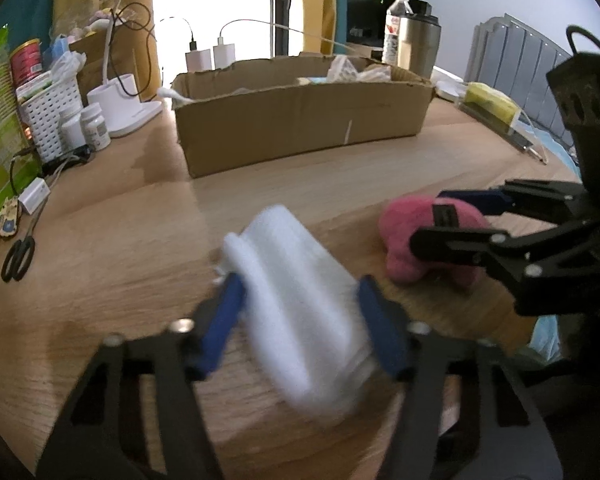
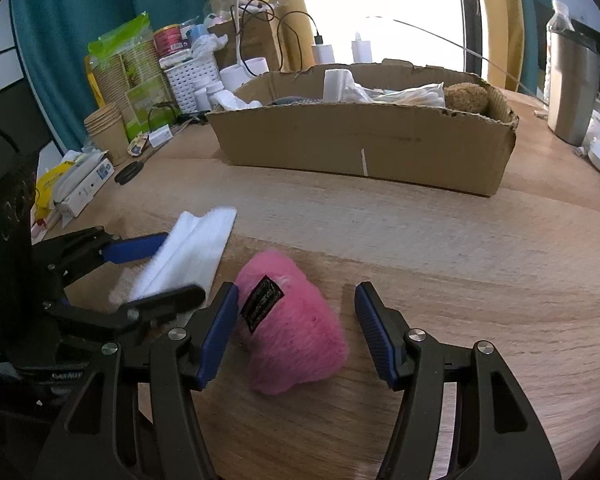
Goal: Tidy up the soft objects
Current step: 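Grasp the white waffle towel with the left gripper while the right grasps the pink plush, then lift and carry the towel and pink plush over the box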
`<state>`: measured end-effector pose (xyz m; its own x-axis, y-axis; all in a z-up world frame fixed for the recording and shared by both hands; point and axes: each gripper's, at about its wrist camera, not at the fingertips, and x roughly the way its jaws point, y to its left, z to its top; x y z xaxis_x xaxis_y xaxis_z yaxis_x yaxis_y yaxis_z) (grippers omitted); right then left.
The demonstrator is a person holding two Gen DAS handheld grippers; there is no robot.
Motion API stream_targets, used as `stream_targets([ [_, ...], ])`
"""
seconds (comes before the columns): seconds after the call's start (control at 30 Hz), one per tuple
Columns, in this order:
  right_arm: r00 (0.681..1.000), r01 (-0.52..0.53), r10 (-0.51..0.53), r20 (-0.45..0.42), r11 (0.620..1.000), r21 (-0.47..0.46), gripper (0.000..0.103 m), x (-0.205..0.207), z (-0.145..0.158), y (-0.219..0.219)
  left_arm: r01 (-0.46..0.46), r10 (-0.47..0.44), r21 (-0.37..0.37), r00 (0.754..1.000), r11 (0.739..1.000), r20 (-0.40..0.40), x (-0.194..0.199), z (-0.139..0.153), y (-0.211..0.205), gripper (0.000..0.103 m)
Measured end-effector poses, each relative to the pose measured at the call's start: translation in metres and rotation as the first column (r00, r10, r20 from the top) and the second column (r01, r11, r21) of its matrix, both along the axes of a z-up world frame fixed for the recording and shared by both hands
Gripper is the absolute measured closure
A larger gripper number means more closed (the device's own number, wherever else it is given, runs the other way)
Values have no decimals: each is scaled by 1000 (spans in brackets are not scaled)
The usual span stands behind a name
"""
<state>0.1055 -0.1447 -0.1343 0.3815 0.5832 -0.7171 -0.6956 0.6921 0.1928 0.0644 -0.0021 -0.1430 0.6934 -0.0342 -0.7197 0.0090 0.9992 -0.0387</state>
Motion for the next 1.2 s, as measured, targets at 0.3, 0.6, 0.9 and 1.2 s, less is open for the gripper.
stream_targets([
  [0.3, 999, -44, 44, 24, 999, 2, 59, -5, 2, 5, 26, -26, -40, 1000, 999, -4, 0, 2, -1, 85],
  [0.6, 998, -39, 38, 50, 999, 16, 63, -5, 12, 1, 51, -49, -78, 999, 996, 24, 0, 13, -4, 88],
  [0.9, 997, -29, 26, 75, 999, 40, 63, 0, 24, -5, 59, -54, -107, 997, 993, 46, 5, 28, -4, 88],
  [1.2, 995, -13, 6, 98, 998, 66, 63, 10, 37, -12, 64, -54, -106, 994, 992, 92, 13, 48, 0, 88],
])
